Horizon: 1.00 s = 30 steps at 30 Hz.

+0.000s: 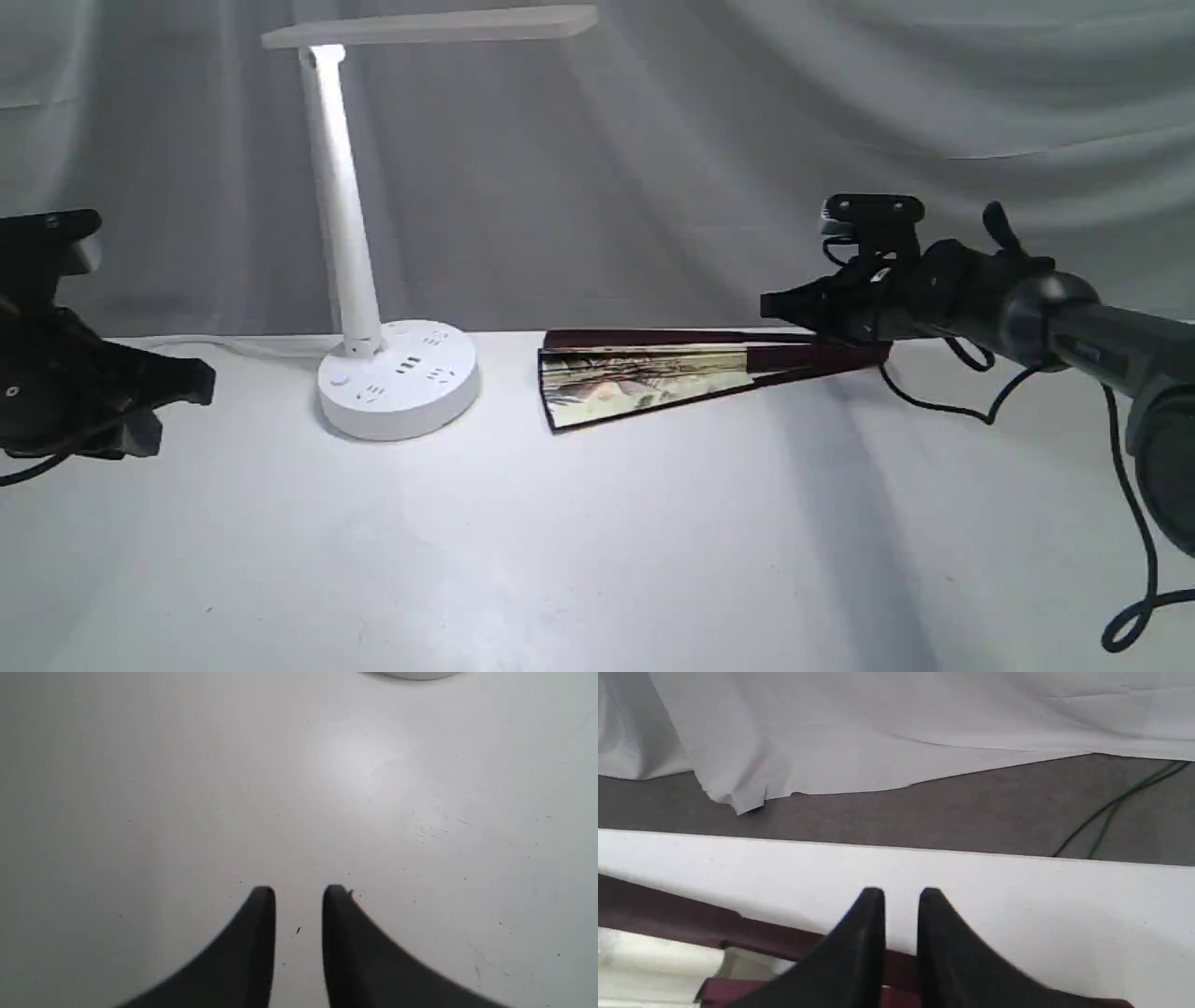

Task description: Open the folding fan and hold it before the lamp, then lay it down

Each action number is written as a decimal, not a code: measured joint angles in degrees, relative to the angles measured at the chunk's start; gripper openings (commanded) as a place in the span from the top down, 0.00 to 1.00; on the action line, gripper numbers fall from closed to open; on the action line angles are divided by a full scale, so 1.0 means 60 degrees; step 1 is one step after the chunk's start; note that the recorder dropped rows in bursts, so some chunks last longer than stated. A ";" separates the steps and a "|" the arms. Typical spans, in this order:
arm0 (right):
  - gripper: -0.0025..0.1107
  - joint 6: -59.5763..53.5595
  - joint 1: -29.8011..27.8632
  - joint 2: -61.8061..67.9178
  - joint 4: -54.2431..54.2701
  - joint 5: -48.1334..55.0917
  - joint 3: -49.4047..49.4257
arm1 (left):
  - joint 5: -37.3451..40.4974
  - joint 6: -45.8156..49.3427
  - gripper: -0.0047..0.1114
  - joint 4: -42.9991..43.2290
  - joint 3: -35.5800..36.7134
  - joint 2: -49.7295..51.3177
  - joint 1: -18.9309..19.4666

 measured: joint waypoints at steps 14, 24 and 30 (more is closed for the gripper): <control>0.86 0.0000 0.0000 0.0000 -0.0775 0.0558 0.0000 | 0.0096 0.0000 0.80 0.0000 0.0000 0.0000 0.0000; 0.86 -0.0023 0.0000 -0.0021 -0.0960 0.1137 0.0000 | 0.0103 0.0000 0.80 0.0000 0.0000 0.0000 0.0000; 0.86 -0.0023 0.0000 -0.0101 -0.0863 0.1321 0.0000 | 0.0103 0.0000 0.80 0.0000 0.0000 0.0000 0.0000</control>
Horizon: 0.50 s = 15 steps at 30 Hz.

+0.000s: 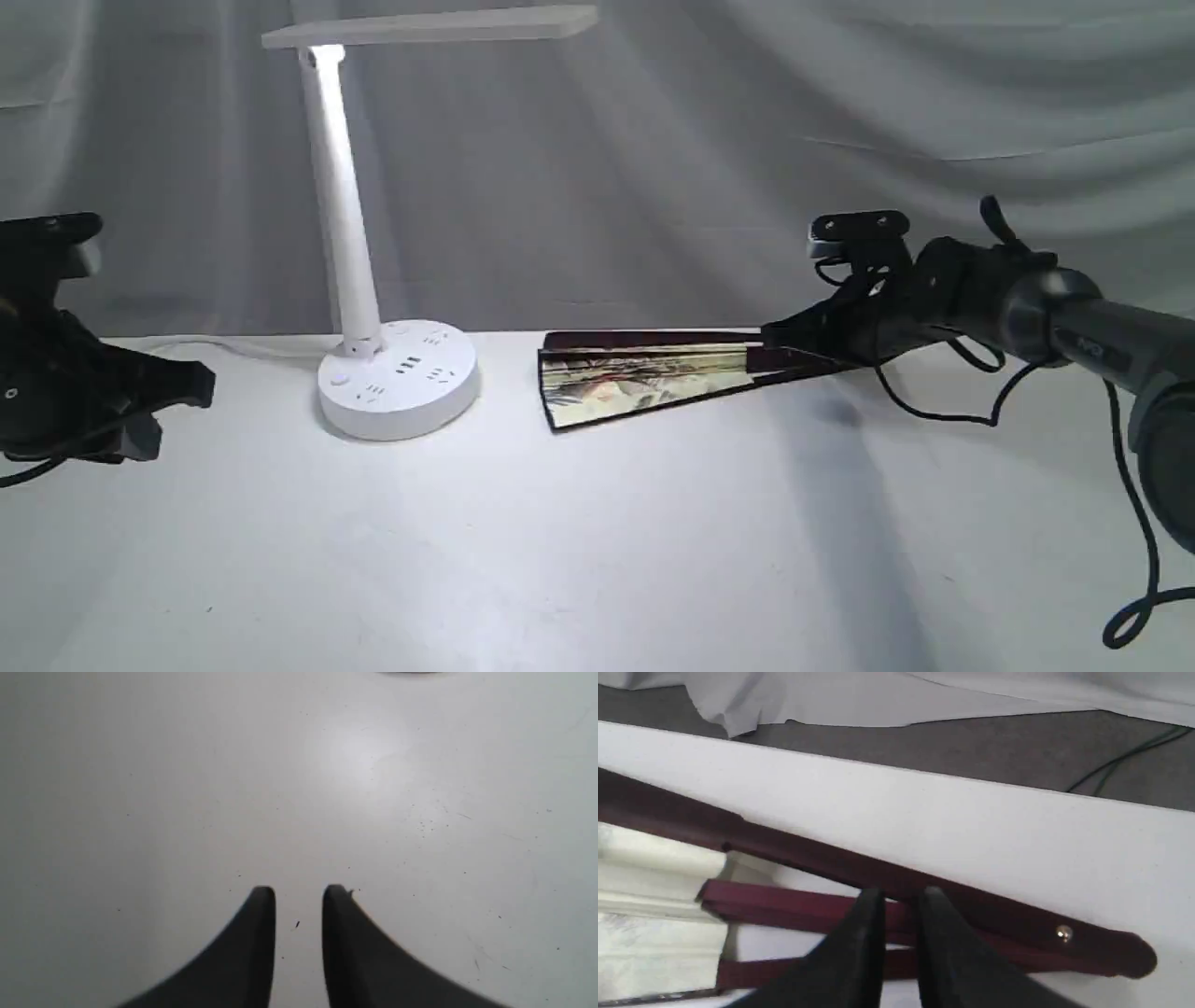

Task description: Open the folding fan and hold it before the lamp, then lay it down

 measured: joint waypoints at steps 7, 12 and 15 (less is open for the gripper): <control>0.86 0.0000 0.0046 -0.0171 0.1515 -0.0742 0.0000 | 0.0000 0.0060 0.80 0.0000 0.0000 0.0000 0.0000; 0.86 -0.0395 0.0433 -0.0171 0.1985 -0.0529 0.0000 | 0.0000 0.0084 0.80 0.0000 0.0000 0.0000 0.0000; 0.86 -0.0863 0.0805 -0.0171 0.1985 -0.0183 0.0000 | 0.0000 0.0100 0.80 0.0000 0.0000 0.0000 0.0000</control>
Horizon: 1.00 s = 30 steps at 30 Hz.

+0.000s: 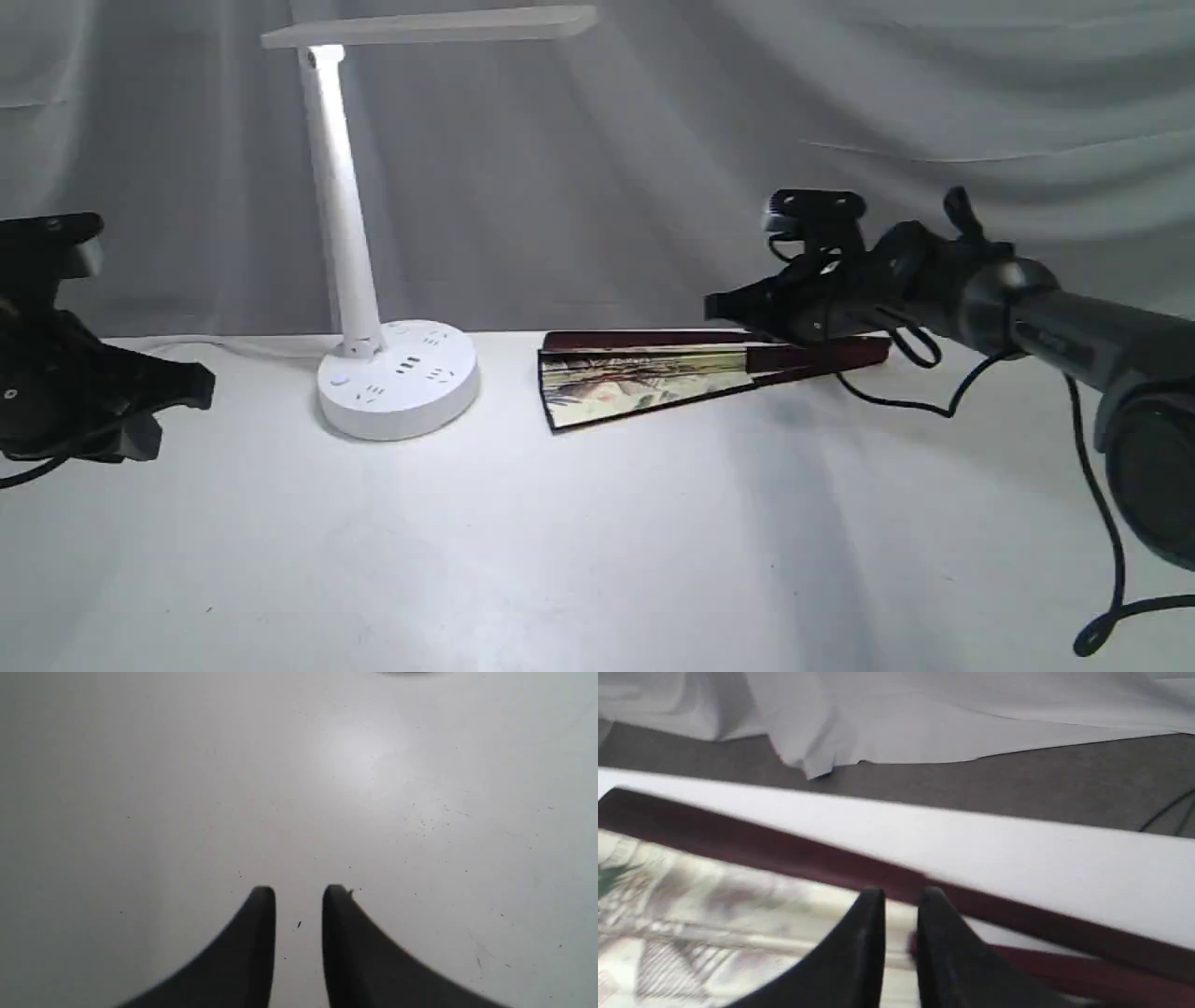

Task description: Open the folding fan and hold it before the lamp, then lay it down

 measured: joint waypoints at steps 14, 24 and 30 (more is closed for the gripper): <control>0.88 -0.0244 0.0643 0.0000 -0.0822 0.0940 0.0000 | 0.0000 0.0042 0.80 0.0000 0.0000 0.0000 0.0000; 0.88 -0.0823 0.1038 0.0470 -0.0800 0.0194 0.0000 | 0.0000 0.0042 0.80 0.0000 0.0000 0.0000 0.0000; 0.88 -0.0918 0.1038 0.0491 -0.0739 0.0155 0.0000 | 0.0000 0.0060 0.80 0.0000 0.0000 0.0000 0.0000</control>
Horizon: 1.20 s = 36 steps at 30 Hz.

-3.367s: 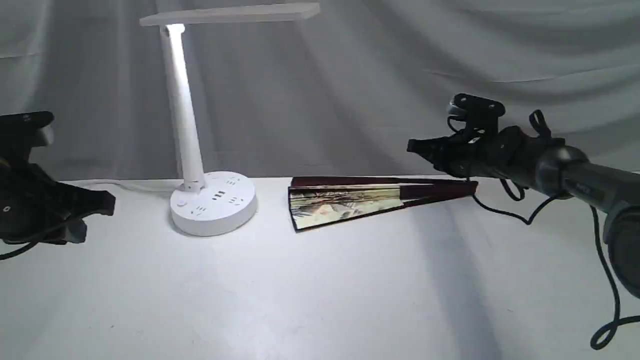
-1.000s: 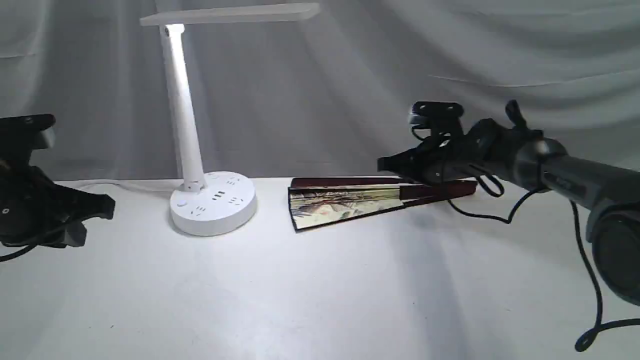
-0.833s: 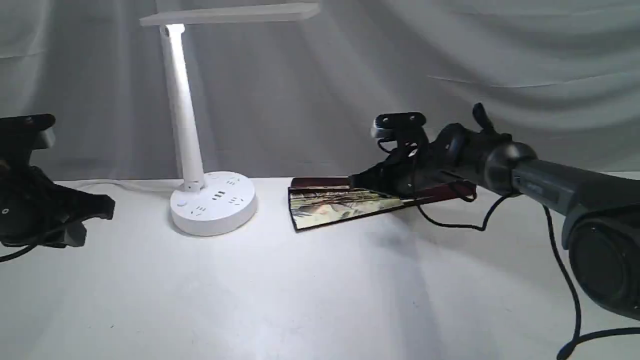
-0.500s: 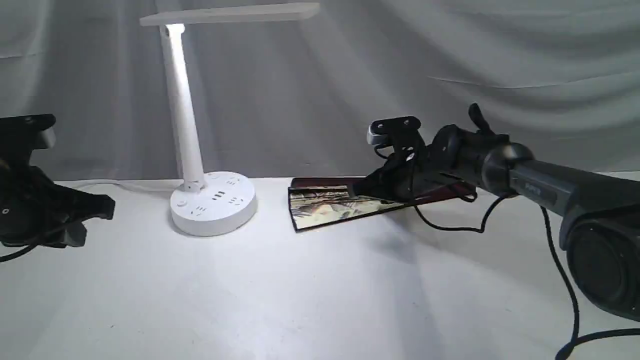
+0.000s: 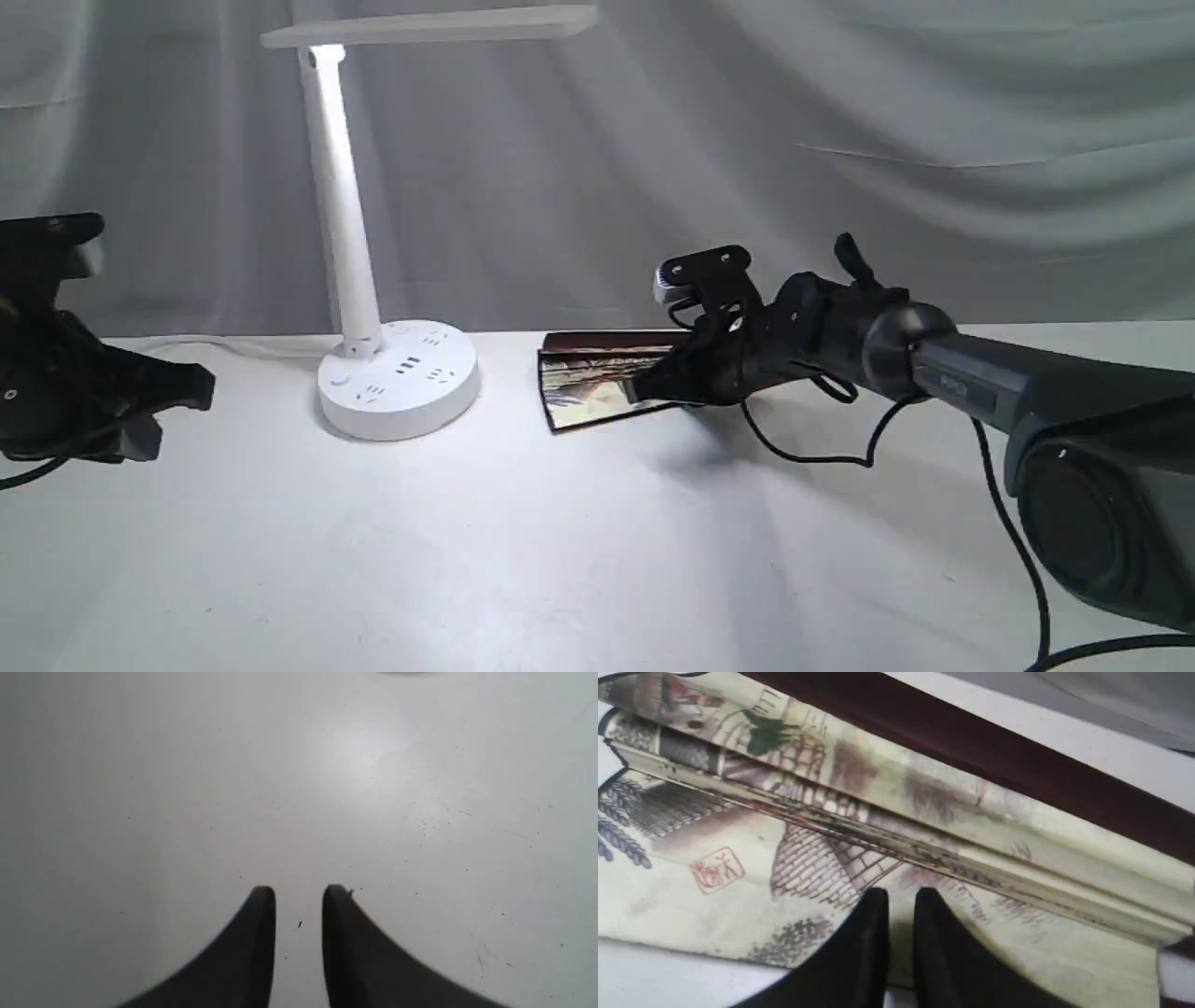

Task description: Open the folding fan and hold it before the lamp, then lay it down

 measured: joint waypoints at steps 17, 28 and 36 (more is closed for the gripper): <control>0.88 -0.0076 0.0000 -0.0123 -0.0740 0.1426 -0.0149 | 0.0000 0.0000 0.80 0.0000 0.0000 0.0000 0.0000; 0.88 -0.0076 0.0000 -0.0647 -0.1343 0.2936 -0.0108 | 0.0000 0.0000 0.80 0.0000 0.0000 0.0000 0.0000; 0.88 -0.0076 0.0000 -0.0734 -0.1380 0.2402 -0.0108 | 0.0000 0.0000 0.80 0.0000 0.0000 0.0000 0.0000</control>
